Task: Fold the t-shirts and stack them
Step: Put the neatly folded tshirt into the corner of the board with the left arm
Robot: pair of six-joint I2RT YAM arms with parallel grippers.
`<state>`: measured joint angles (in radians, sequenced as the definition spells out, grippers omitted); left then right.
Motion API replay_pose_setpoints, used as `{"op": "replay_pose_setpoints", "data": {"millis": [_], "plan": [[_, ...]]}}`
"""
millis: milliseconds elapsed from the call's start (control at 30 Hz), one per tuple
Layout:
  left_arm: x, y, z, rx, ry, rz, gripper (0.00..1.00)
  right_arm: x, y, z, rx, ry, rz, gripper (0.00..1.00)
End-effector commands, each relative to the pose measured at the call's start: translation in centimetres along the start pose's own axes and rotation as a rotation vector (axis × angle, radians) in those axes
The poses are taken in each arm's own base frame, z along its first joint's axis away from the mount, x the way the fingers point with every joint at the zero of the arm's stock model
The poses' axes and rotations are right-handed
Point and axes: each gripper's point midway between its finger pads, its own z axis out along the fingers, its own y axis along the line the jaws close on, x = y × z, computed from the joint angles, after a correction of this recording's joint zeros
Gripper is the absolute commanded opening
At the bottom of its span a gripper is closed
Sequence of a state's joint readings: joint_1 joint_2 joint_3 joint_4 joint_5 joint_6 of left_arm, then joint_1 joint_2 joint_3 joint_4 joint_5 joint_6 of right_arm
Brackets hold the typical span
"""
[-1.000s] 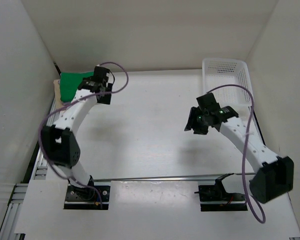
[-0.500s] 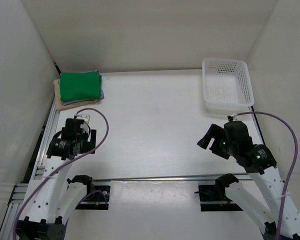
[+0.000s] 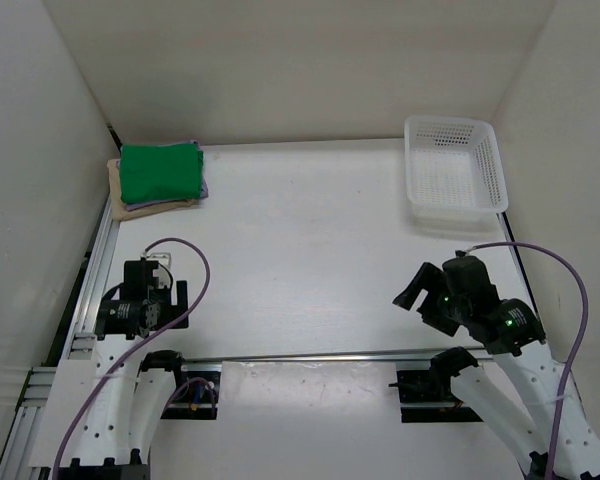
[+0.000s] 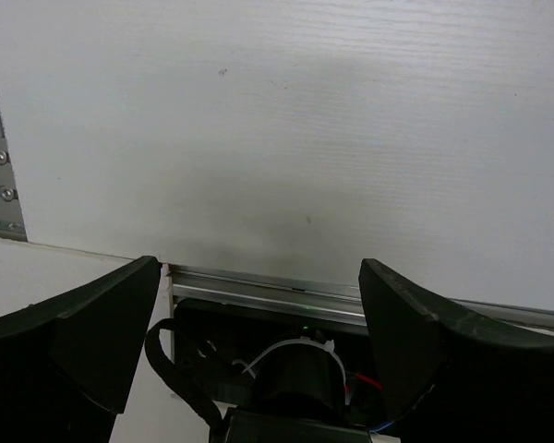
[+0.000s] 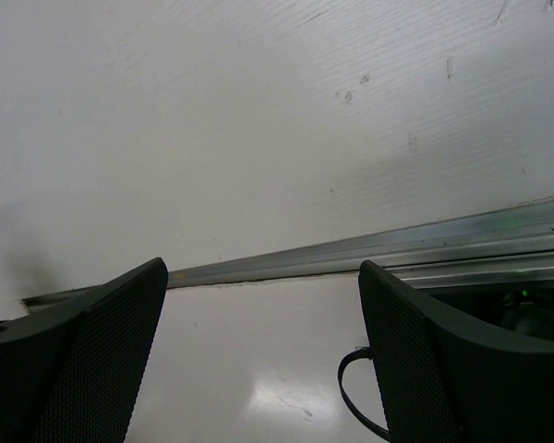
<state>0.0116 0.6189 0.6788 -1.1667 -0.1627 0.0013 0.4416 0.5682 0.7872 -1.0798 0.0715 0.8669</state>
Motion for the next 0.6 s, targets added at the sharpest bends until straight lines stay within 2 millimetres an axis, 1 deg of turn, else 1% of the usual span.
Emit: {"op": "replay_pose_setpoints", "data": {"millis": [0,33,67,367,567], "plan": [[0.4,-0.5,0.3,0.028,0.011,-0.006,1.0,0.1,0.2,0.2,-0.007,0.004,0.016,0.88],[0.7,-0.4,0.5,0.018,0.02,-0.004,1.0,0.3,-0.1,0.5,0.002,0.011,0.016,0.88],[0.9,-0.4,0.7,0.018,0.029,-0.003,1.0,0.2,0.1,0.5,-0.005,0.006,0.016,0.89],[1.0,-0.1,0.6,0.005,0.023,-0.028,1.0,0.8,-0.7,1.4,0.017,0.024,-0.012,0.89],[1.0,0.1,0.7,0.0,0.034,-0.036,1.0,0.7,-0.8,1.5,0.007,0.015,-0.034,0.9]]}}
